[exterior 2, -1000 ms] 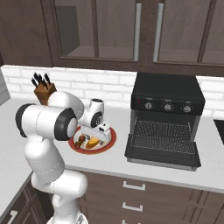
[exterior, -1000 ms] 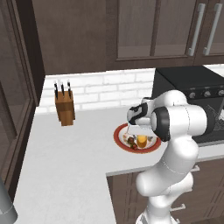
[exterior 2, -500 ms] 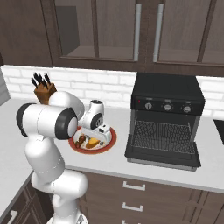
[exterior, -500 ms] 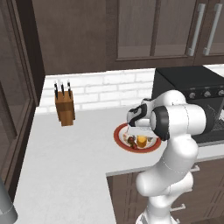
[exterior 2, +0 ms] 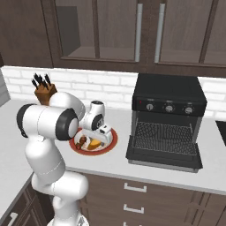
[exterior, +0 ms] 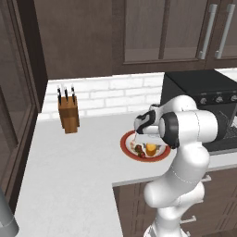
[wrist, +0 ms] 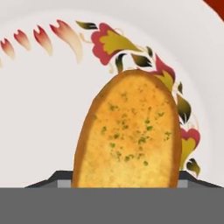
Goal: Pick up the kebab skewer and baguette bread, and place them inside the toaster oven. Close the toaster oven door and start by setting the timer.
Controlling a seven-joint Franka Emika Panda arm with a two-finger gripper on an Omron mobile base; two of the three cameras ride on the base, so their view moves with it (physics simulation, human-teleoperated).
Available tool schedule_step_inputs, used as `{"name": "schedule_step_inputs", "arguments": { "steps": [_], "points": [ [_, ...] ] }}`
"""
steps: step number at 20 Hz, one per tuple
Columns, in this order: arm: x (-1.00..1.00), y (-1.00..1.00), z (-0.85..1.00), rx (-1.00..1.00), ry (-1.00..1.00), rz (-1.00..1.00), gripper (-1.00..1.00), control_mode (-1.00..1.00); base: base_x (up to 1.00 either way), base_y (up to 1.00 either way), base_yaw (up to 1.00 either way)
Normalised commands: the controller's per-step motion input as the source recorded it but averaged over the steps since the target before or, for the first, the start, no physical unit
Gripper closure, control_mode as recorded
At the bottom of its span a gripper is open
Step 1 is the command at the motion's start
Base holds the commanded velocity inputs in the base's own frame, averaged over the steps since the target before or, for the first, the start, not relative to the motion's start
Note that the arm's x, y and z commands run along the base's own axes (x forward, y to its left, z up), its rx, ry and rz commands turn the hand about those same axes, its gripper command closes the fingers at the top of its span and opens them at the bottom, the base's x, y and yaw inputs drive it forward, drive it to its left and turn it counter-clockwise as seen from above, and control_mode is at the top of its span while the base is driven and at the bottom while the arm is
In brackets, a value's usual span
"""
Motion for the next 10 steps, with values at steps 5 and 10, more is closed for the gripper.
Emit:
{"name": "schedule_step_inputs", "arguments": {
  "steps": [5,10],
  "points": [
    [0.0,0.0,0.05,0.0,0.0,-0.02,1.0,-1.0,0.0,0.0,0.0],
    [-0.35,-0.05,0.92,0.0,0.0,-0.11,1.0,-1.0,0.0,0.0,0.0]
  ]
}}
